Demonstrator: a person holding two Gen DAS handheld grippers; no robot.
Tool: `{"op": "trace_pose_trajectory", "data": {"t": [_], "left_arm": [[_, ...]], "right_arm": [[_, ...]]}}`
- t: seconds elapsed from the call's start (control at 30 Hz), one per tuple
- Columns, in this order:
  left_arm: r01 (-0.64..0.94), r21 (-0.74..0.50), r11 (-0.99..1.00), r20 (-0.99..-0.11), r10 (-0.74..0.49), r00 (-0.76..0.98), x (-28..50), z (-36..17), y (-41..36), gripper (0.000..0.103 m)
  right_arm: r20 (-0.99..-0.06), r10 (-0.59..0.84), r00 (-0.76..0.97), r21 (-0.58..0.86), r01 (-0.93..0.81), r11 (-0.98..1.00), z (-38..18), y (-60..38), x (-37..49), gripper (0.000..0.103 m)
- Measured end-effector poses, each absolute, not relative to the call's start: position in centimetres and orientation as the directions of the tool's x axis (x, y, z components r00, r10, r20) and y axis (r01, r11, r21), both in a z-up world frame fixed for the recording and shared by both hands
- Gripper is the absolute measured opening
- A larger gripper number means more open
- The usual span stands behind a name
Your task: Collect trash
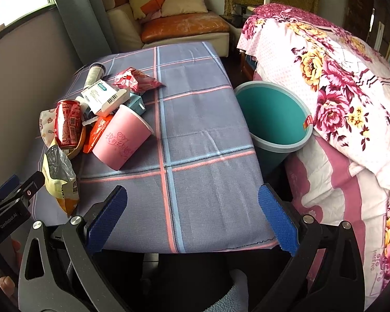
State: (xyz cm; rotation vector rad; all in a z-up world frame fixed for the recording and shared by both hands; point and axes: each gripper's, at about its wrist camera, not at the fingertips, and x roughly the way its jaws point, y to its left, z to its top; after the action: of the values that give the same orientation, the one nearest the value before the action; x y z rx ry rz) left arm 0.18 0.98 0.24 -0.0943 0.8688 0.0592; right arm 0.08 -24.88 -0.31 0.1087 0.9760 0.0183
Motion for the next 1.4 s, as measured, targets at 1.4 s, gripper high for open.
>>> {"op": "trace_pose_trajectory", "data": {"t": [1.4], "left_arm": [[-0.075,-0.062,0.995,-0.849,-0.013,0.529,1.0,-3.4,1.5,0.099]], "right_arm": [[-0.854,0.159,0.495,0.214,0.056,0.975,-3.7,-26.7,1.5,0.097]]}}
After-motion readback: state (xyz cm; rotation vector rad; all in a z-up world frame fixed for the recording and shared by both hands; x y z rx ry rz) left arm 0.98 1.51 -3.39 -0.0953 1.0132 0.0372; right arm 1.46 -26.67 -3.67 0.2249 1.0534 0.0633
